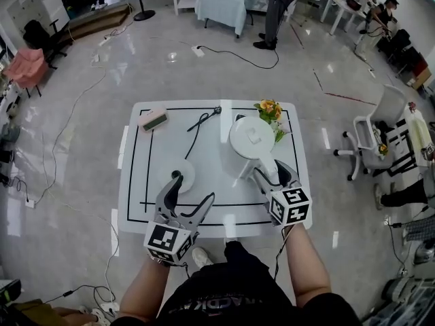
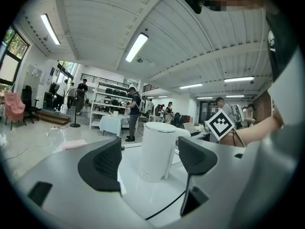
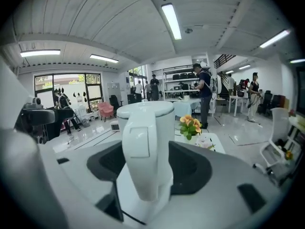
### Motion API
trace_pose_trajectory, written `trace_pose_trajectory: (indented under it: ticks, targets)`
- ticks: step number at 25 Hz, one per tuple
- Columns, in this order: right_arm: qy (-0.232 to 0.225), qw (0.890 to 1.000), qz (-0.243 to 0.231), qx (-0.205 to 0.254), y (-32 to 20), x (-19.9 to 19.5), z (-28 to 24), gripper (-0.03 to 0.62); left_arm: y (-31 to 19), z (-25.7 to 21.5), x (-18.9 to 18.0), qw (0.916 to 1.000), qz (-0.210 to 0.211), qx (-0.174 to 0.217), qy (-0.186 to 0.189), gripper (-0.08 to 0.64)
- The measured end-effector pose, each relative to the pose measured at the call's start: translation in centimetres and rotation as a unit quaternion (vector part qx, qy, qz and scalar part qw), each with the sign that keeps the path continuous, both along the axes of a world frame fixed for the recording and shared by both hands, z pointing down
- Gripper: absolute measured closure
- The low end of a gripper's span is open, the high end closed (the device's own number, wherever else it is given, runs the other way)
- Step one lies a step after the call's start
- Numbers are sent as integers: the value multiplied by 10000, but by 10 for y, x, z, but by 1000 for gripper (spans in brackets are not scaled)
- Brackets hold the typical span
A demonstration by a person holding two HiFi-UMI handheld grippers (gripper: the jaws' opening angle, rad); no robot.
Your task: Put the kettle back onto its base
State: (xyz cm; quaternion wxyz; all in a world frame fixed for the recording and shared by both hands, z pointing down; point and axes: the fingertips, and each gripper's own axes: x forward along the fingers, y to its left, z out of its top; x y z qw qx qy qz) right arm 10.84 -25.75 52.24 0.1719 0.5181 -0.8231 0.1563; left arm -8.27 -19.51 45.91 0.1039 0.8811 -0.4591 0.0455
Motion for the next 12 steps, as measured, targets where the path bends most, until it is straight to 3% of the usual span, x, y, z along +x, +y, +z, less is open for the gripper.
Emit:
trace_pose_trajectory:
  ticks: [12]
  targets:
    - [250,9994,-259,-3,-3,-8,0,456,-7,8,5,9999,-41,-114,-11,198]
